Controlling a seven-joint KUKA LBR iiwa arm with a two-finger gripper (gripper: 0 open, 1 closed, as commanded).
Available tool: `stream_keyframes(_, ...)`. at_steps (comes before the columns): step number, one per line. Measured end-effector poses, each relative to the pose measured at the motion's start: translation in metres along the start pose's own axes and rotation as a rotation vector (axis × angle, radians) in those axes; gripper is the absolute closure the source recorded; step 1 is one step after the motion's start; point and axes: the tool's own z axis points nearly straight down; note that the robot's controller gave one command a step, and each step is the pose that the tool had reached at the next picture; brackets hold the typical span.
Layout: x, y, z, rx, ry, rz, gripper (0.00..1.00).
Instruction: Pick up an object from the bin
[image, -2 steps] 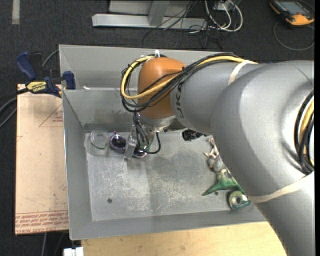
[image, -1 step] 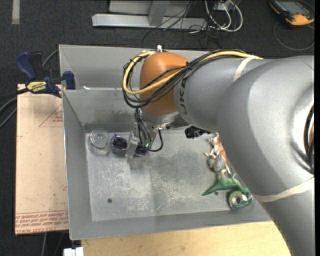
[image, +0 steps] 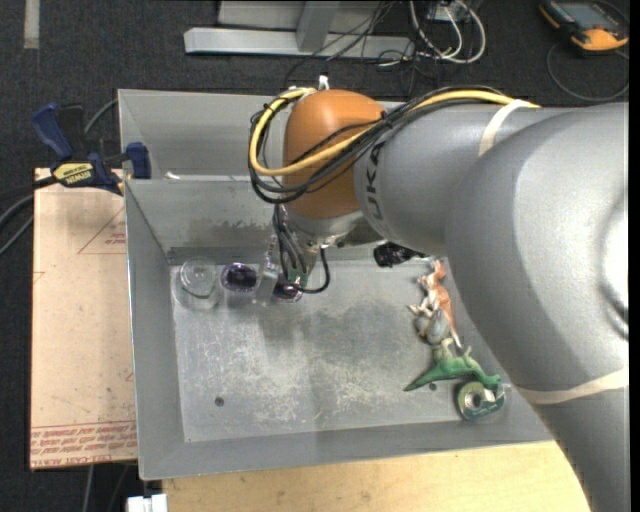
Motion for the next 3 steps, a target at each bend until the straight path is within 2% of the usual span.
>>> stream_keyframes(2, -0.001, 0.001, -0.021, -0.003, -0.005, 0.0, 1.0)
stream_keyframes(3, 0.0, 0.0, -0.026, -0.001, -0.001, 0.0, 1.0)
